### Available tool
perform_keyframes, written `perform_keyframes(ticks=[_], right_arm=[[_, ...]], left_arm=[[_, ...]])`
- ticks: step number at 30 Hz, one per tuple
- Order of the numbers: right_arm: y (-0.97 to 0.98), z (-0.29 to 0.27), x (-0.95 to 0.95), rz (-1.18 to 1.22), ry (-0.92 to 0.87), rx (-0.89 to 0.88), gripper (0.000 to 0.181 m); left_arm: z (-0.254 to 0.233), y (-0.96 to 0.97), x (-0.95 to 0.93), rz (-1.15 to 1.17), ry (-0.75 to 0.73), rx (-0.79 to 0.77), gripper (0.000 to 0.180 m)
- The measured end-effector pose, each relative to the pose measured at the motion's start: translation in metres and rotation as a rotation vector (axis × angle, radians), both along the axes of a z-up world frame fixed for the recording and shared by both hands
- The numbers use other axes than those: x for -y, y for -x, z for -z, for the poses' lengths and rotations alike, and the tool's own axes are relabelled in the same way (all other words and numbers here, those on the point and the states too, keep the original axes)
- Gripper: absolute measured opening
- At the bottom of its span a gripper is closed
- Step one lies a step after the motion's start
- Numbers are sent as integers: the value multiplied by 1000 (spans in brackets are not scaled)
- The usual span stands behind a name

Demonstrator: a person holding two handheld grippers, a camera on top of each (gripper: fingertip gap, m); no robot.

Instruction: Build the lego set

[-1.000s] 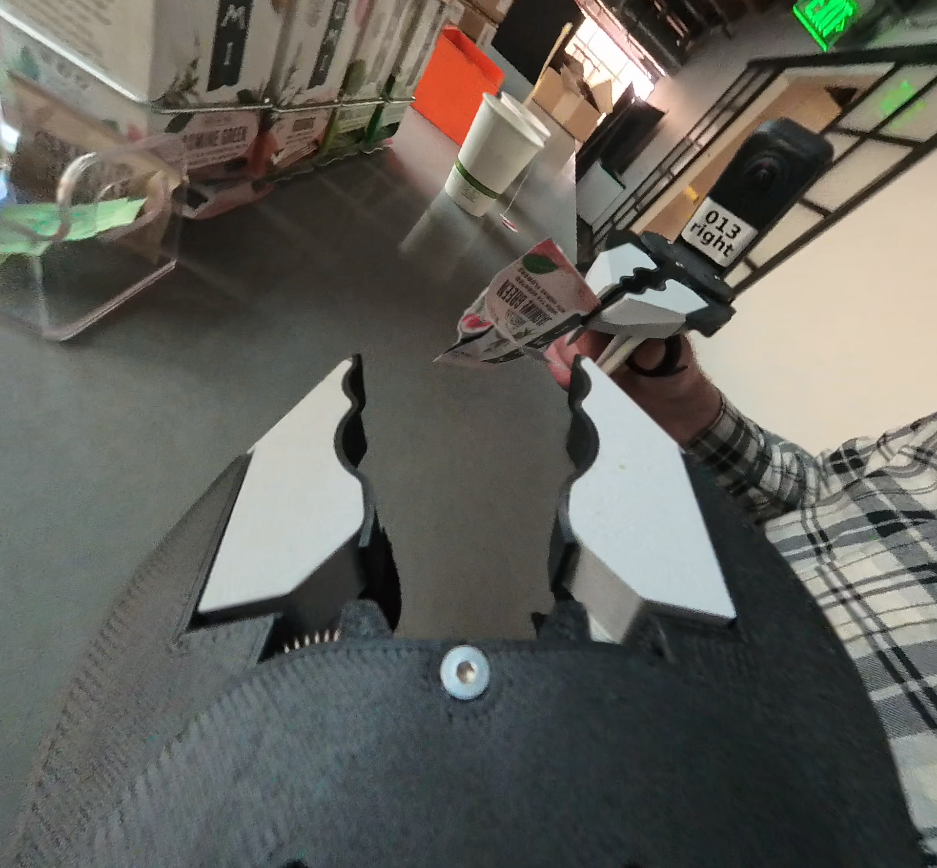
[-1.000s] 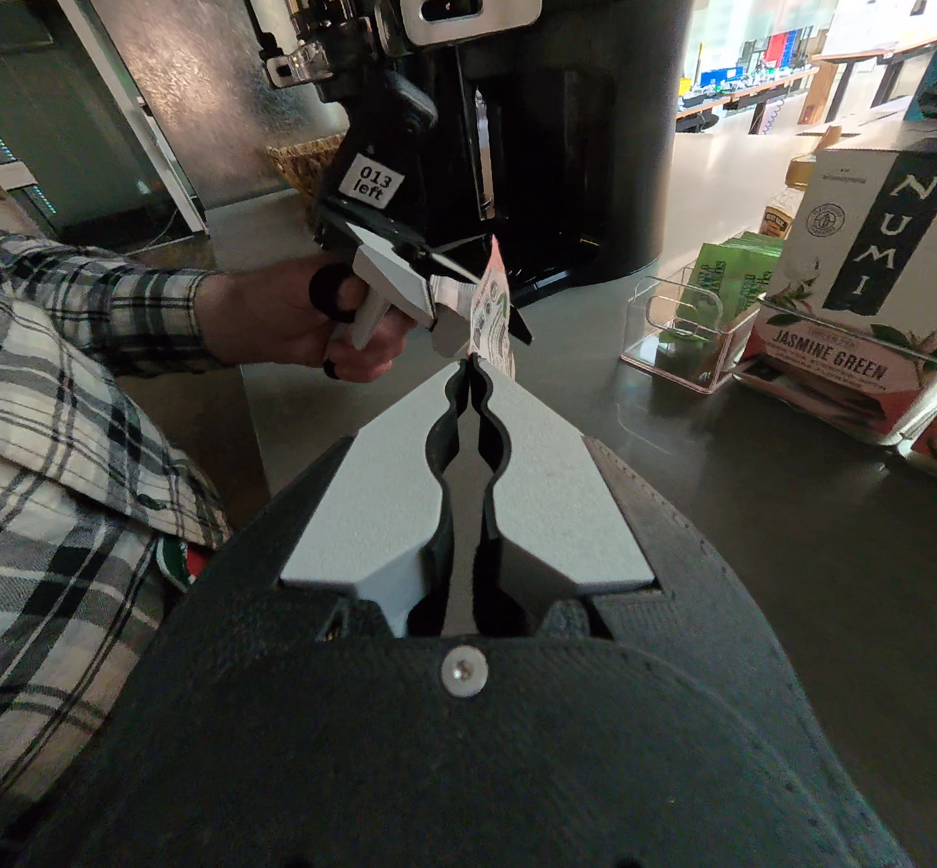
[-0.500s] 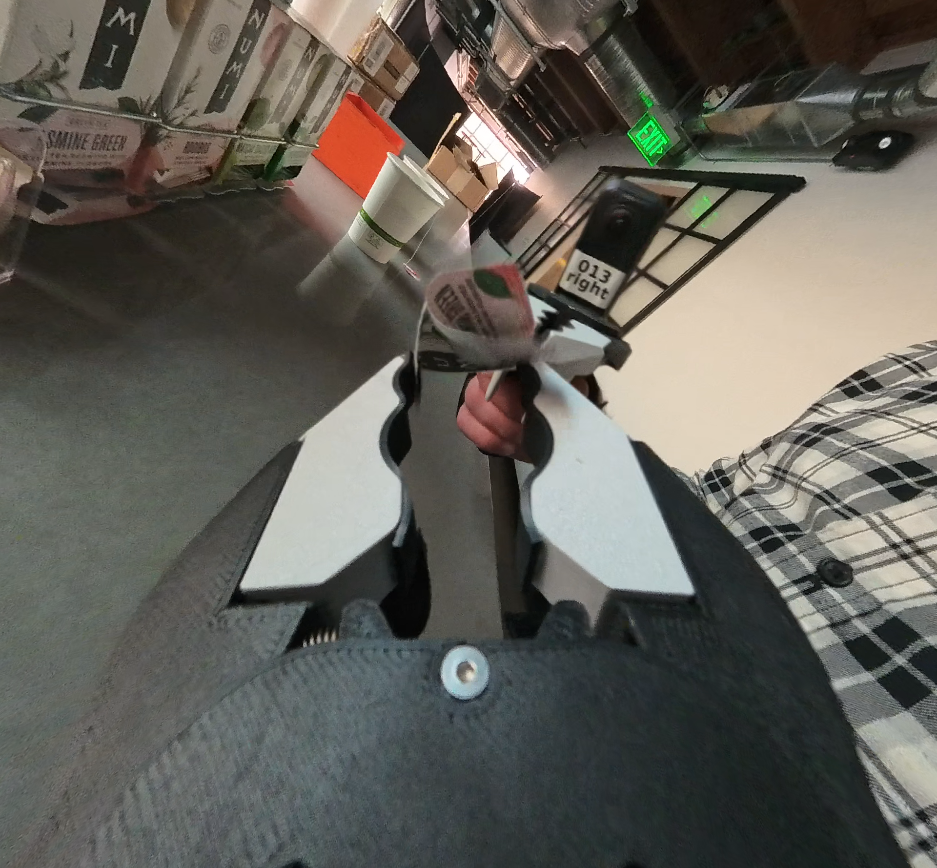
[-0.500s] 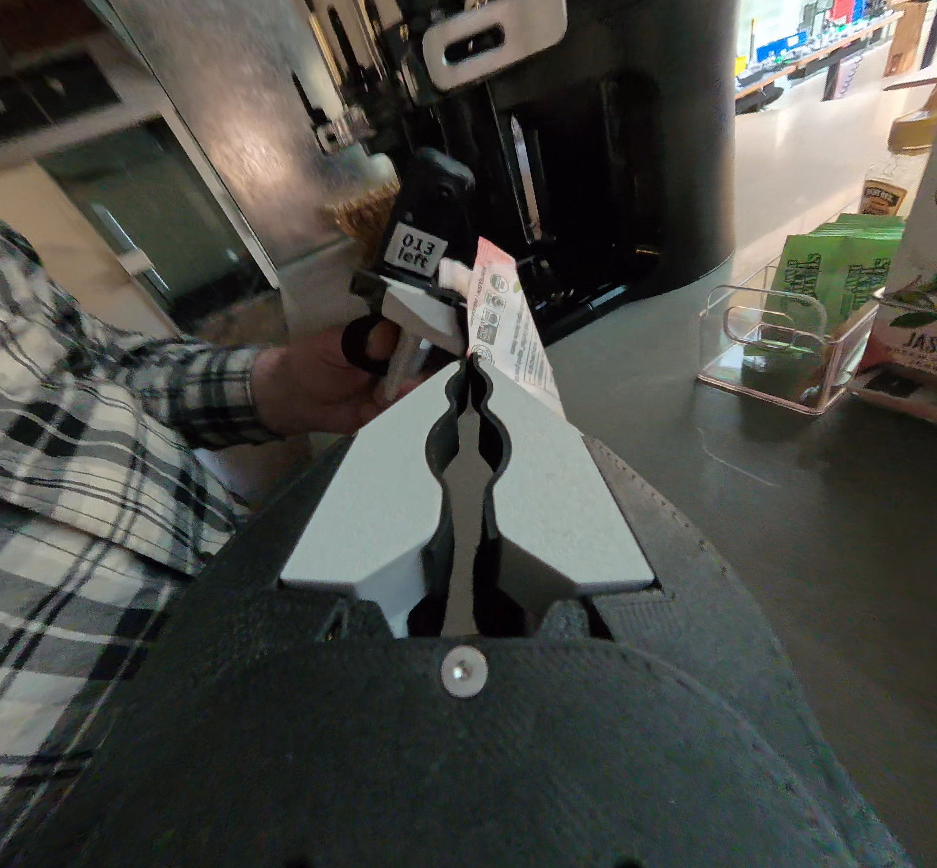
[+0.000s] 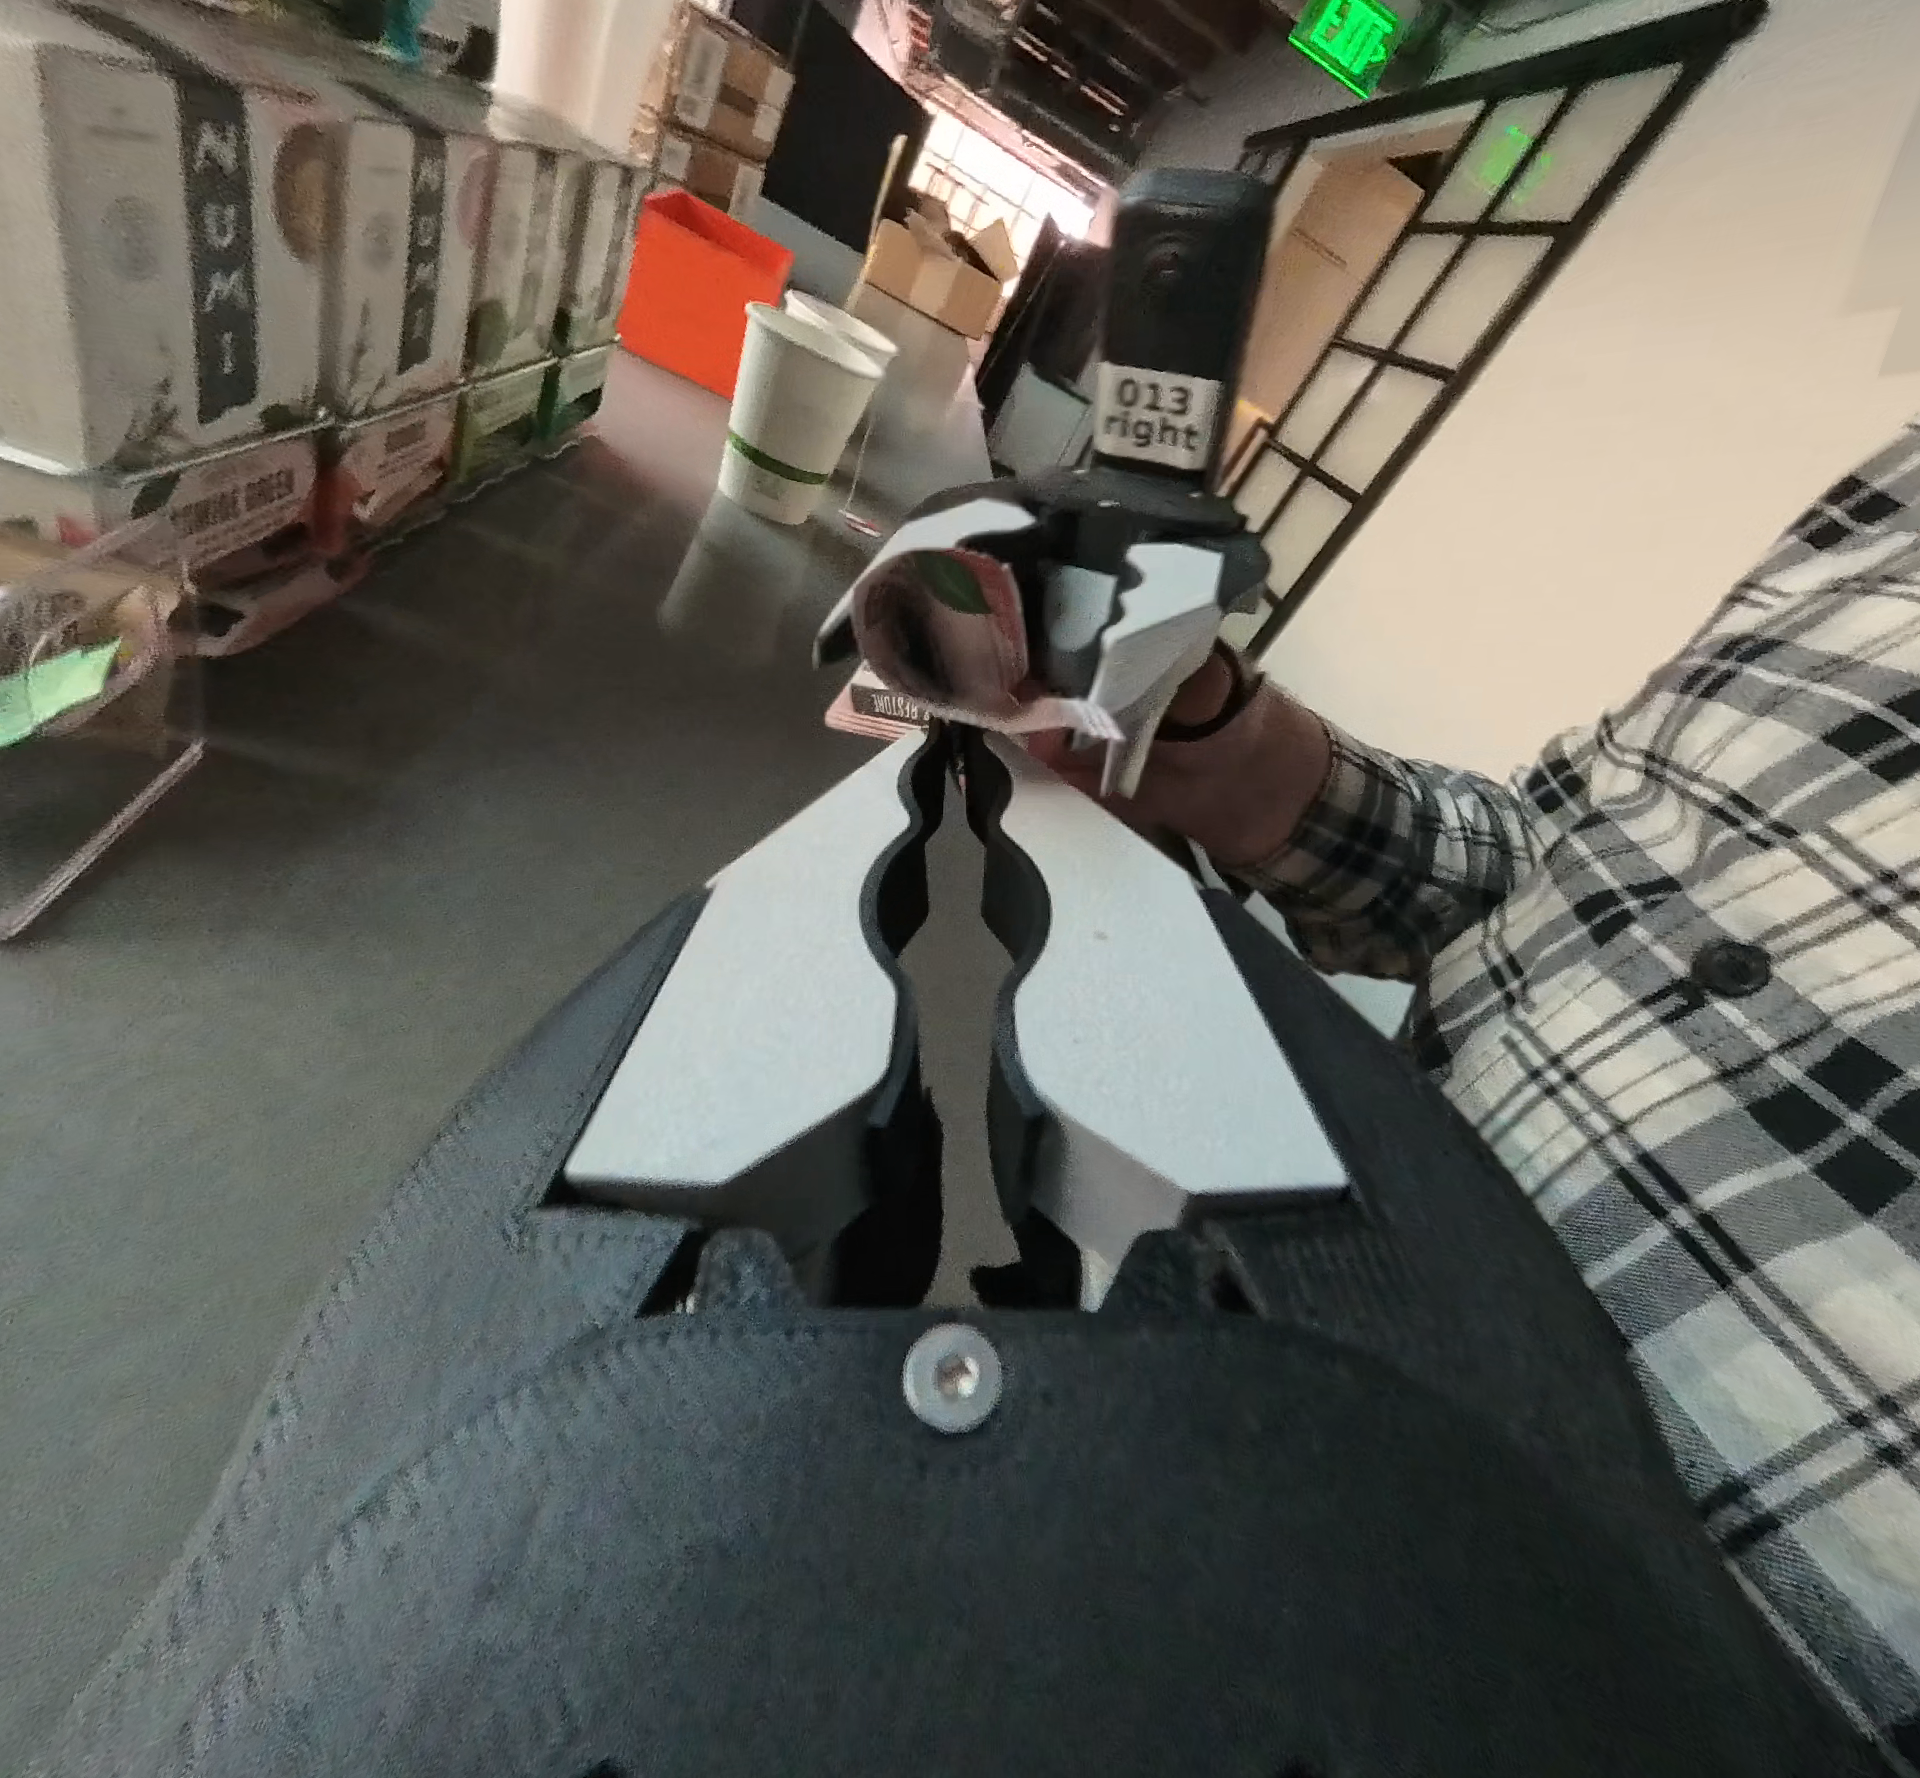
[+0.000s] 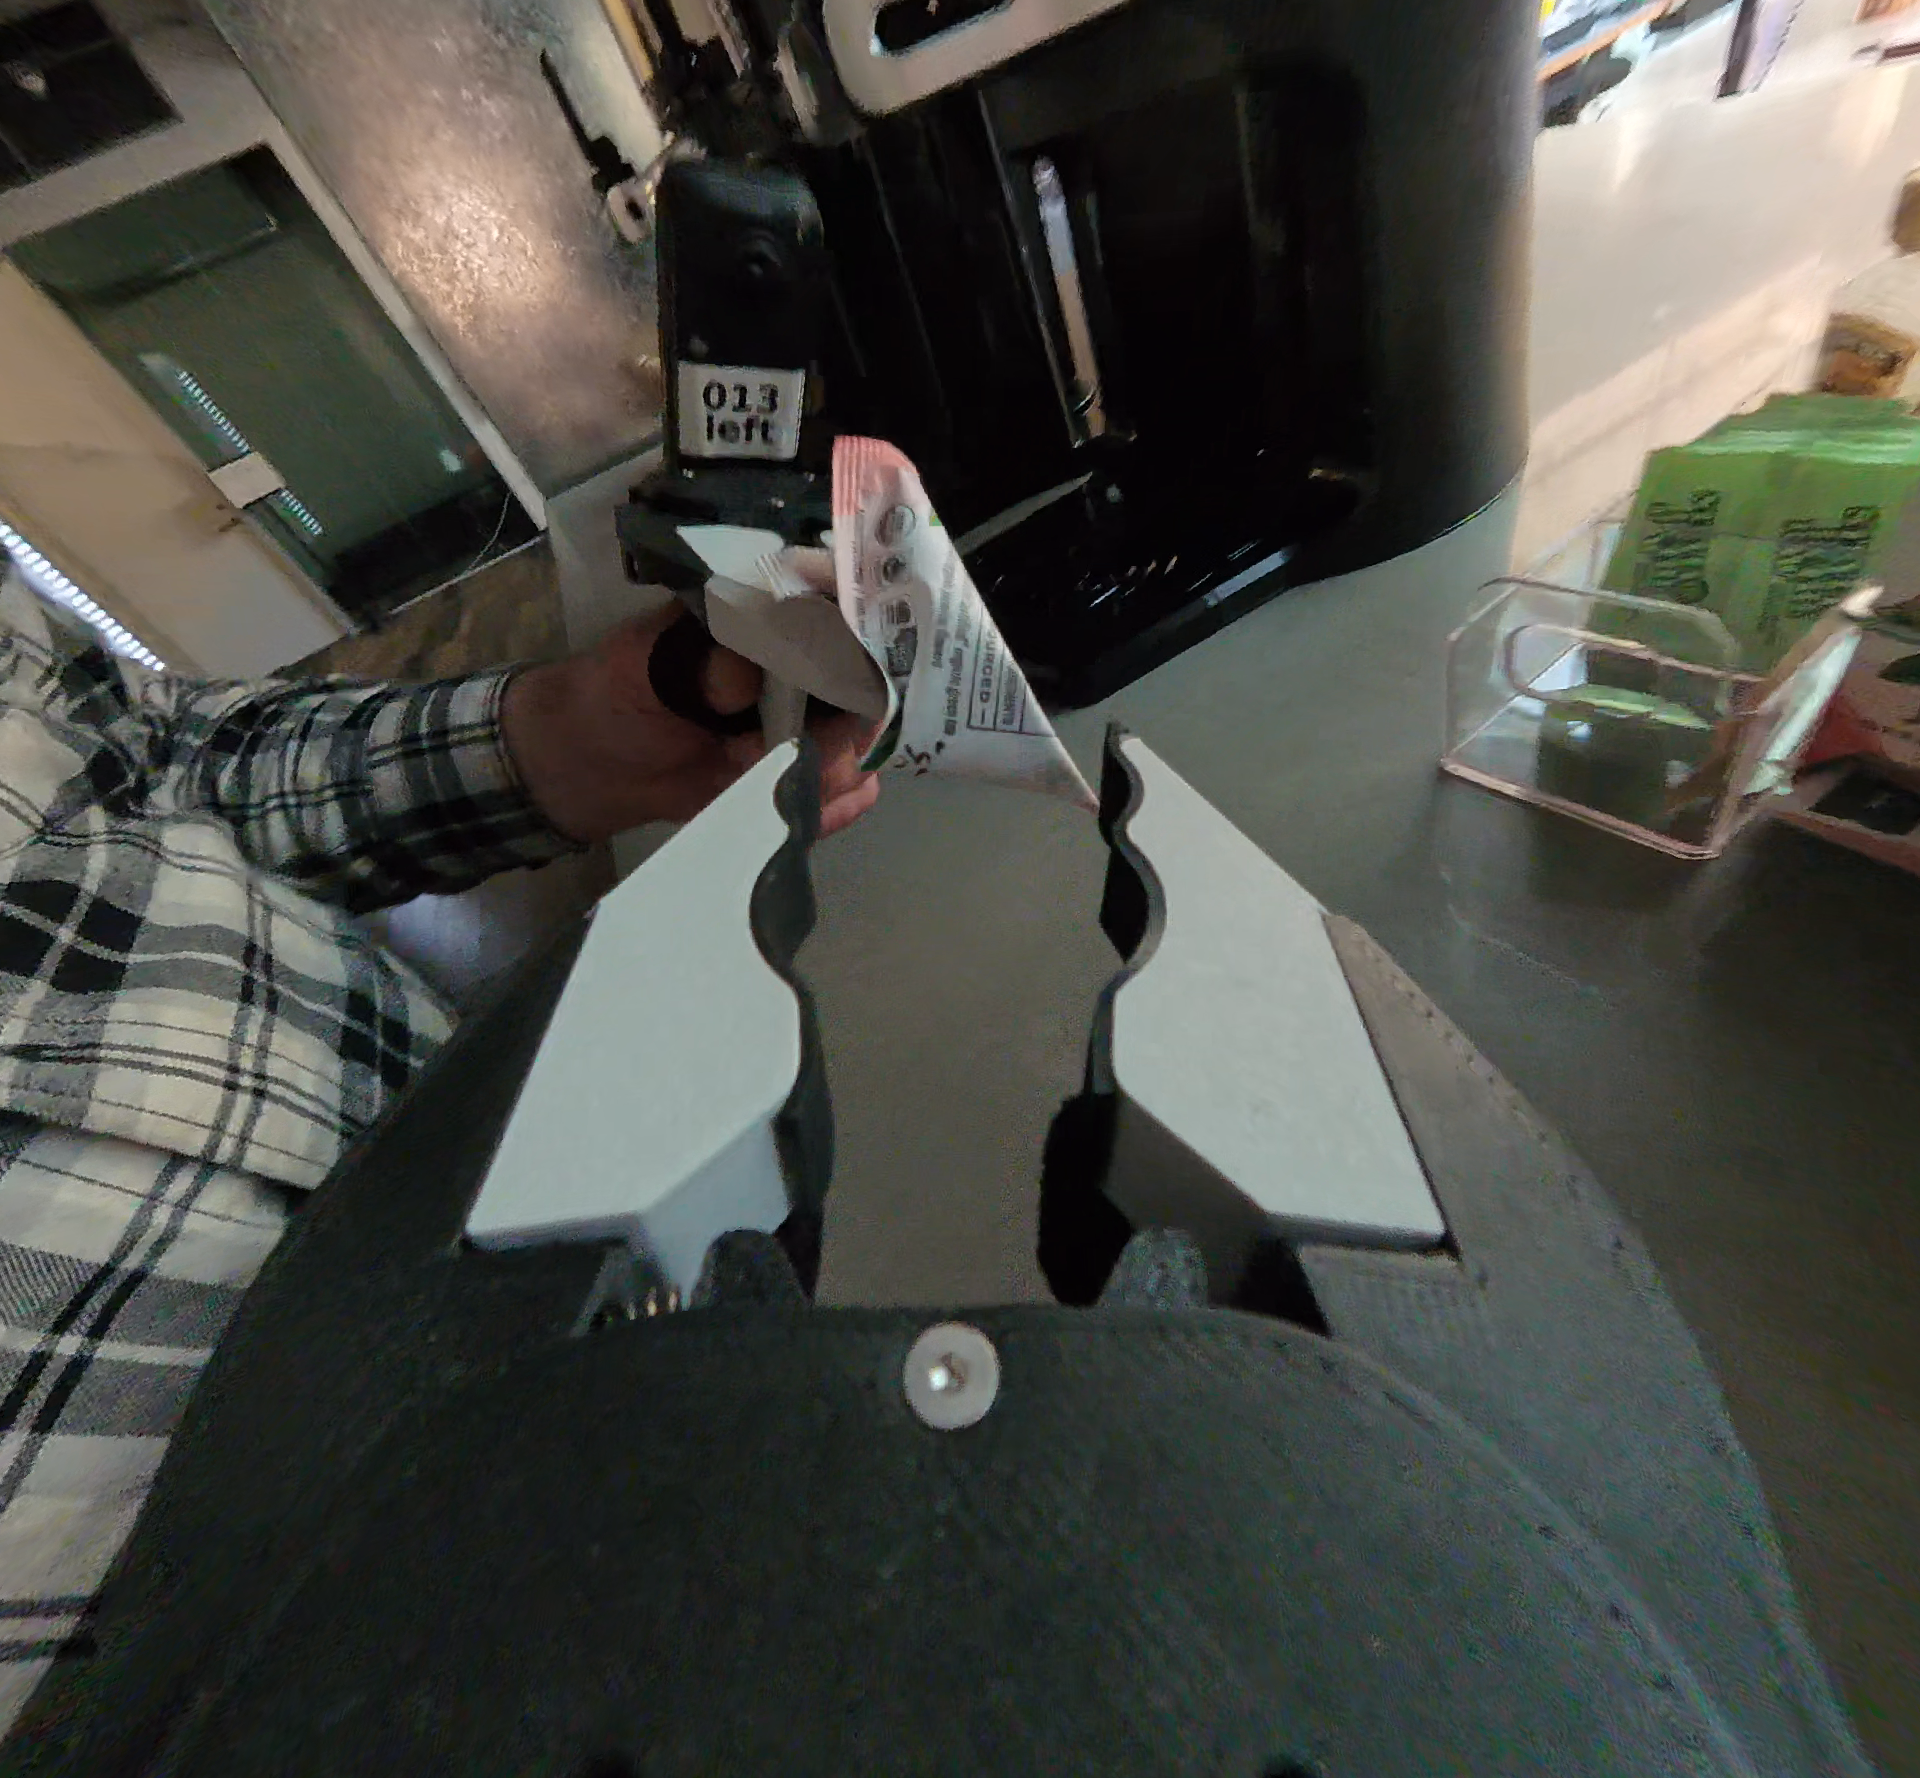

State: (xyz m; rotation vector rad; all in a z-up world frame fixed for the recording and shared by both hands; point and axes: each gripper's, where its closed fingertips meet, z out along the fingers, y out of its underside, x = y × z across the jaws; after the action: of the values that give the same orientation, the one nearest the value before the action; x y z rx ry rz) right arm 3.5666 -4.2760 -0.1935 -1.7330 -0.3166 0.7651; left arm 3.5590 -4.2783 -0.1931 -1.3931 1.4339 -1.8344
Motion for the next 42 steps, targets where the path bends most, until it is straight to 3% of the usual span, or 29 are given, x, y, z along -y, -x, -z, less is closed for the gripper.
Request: perform_keyframes(ticks=[11, 12, 14, 19, 21, 23, 27, 30, 32, 38, 42], right_arm=[[24, -7, 7, -197, 27, -184, 33], [25, -6, 8, -213, 29, -195, 18], [24, -10, 11, -243, 28, -263, 9], [22, -9, 9, -197, -12, -178, 0], [20, -7, 5, -156, -18, -133, 0], [11, -7, 0, -92, -19, -109, 0], [-10, 9, -4, 48, 26, 114, 0], [-4, 12, -2, 57, 21, 259, 0], [5, 8, -1, 50, 1, 307, 0], [16, -15, 3, 53, -104, 291, 0], [10, -8, 3, 76, -81, 347, 0]], left_arm=[[-13, 14, 16, 132, 18, 79, 1], [-15, 16, 18, 144, 22, 90, 0], [-16, 18, 15, 147, 31, 95, 1], [-11, 18, 8, 109, 8, 70, 1], [-9, 16, 1, 62, 8, 56, 8], [-9, 17, -15, -25, 23, 44, 28], [-13, 25, -39, -236, -209, 9, 51], [-26, 18, -32, -321, -489, 1, 52], [-24, 11, -24, -303, -593, -39, 47], [-1, 3, -10, -176, -413, -138, 52], [-25, 6, -16, -228, -355, -29, 59]])
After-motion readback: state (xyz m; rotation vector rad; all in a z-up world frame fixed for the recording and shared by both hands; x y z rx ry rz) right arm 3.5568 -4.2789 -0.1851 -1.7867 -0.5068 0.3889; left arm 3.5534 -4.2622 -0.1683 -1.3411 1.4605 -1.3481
